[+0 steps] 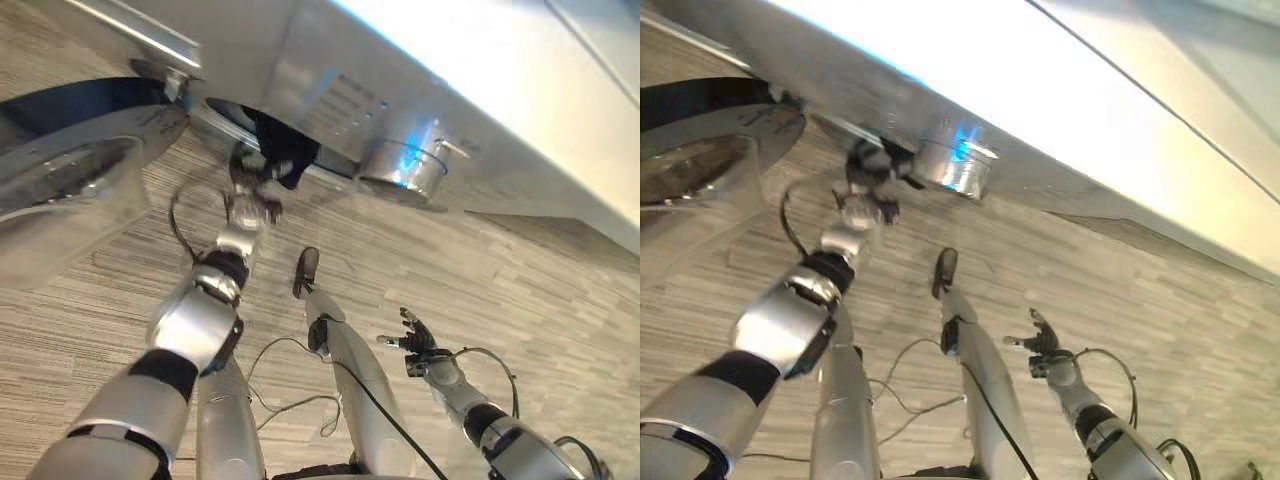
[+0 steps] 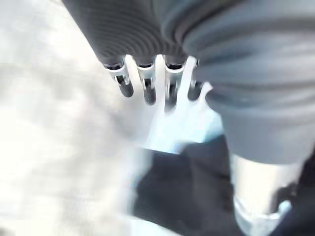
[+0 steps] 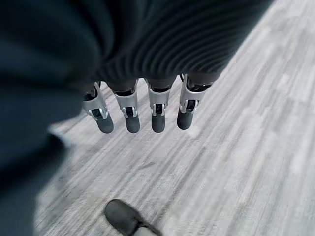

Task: Grab the laundry basket,head to the washer,open it,put in the laundry and shut it.

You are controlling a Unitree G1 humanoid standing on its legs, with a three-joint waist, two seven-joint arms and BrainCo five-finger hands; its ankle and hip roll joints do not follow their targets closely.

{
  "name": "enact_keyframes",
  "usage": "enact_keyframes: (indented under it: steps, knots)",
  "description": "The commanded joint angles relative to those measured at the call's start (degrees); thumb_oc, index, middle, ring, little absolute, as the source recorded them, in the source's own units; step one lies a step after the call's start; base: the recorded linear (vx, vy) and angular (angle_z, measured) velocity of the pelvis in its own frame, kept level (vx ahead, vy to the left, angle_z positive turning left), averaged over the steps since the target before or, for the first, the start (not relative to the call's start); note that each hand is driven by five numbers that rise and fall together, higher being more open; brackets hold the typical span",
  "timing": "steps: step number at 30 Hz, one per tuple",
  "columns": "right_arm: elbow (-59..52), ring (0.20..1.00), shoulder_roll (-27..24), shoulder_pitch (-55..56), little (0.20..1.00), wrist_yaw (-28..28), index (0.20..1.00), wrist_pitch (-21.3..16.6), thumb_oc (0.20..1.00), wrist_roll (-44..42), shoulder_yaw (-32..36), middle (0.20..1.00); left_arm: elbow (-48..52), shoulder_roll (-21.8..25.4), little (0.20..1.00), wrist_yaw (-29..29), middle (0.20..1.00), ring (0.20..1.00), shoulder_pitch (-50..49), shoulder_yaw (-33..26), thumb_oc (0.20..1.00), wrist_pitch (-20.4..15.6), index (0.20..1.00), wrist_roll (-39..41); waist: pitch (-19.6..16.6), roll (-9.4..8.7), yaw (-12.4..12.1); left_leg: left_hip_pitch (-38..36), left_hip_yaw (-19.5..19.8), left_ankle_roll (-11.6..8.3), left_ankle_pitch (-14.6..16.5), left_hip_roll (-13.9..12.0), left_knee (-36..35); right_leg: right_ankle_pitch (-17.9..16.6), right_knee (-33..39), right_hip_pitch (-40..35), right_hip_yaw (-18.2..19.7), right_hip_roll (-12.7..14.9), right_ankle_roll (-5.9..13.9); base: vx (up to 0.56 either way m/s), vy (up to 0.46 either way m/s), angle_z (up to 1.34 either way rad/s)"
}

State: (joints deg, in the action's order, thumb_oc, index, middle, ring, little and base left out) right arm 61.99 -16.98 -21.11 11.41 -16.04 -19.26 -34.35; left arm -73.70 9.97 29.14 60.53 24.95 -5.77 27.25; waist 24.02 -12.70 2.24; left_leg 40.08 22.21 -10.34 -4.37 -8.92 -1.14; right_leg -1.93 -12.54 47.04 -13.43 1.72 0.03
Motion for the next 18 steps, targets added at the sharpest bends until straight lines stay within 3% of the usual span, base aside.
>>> enact_keyframes:
  steps: [1, 10, 12, 13, 18]
  knots:
    - [3.6, 1.0, 0.1, -0.4, 1.0, 3.0, 1.0, 0.6, 1.0, 0.0, 0.1, 1.0, -2.9, -3.9, 1.0, 2.9, 1.0, 1.0, 5.1, -1.3, 1.0, -3.1, 1.0, 0.3, 2.0, -0.72, -0.6, 1.8, 5.7, 2.7, -7.8, -1.2, -3.9, 2.0, -1.5, -3.2, -0.2, 3.8, 6.81, -0.09, 0.059, 0.12]
    - [7.8, 1.0, 0.8, -10.3, 1.0, 5.5, 1.0, 1.7, 1.0, -0.5, -1.6, 1.0, -2.5, -7.7, 1.0, 2.2, 1.0, 1.0, 3.7, -0.3, 1.0, -3.8, 1.0, 3.5, 3.1, -2.51, -1.6, 3.0, 5.2, 4.07, -7.4, -1.3, -2.6, 2.2, -2.4, -1.4, 1.4, 3.0, 6.47, -0.02, 0.014, 0.03]
    - [8.7, 1.0, 1.6, -12.6, 1.0, 5.9, 1.0, 1.9, 1.0, -0.3, -2.4, 1.0, -2.5, -7.7, 1.0, 2.0, 1.0, 1.0, 4.6, -0.3, 1.0, -3.8, 1.0, 4.9, 3.3, -3.21, -1.3, 4.8, 4.7, 4.48, -5.9, -0.5, 1.0, 2.4, -3.7, 0.1, 2.1, 2.7, 6.26, -0.01, 0.013, -0.04]
    - [9.6, 1.0, 1.9, -15.1, 1.0, 6.3, 1.0, 2.2, 1.0, 0.2, -3.0, 1.0, -2.5, -7.1, 1.0, 2.0, 1.0, 1.0, 6.1, 0.2, 1.0, -3.4, 1.0, 4.6, 3.7, -3.71, -0.8, 7.3, 4.3, 4.88, -3.9, 0.6, 6.0, 2.8, -5.3, 1.4, 2.8, 2.5, 6.01, -0.01, 0.014, -0.04]
    - [11.6, 1.0, 3.4, -19.9, 1.0, 7.4, 1.0, 2.7, 1.0, -0.3, -2.7, 1.0, -3.8, -5.3, 1.0, 2.6, 1.0, 1.0, 9.7, 0.3, 1.0, -1.6, 1.0, 3.3, 4.8, -3.41, -0.1, 12.2, 3.9, 4.81, 0.1, 2.5, 16.4, 4.3, -11.0, 5.0, 3.5, 1.8, 5.81, 0.01, 0.025, -0.01]
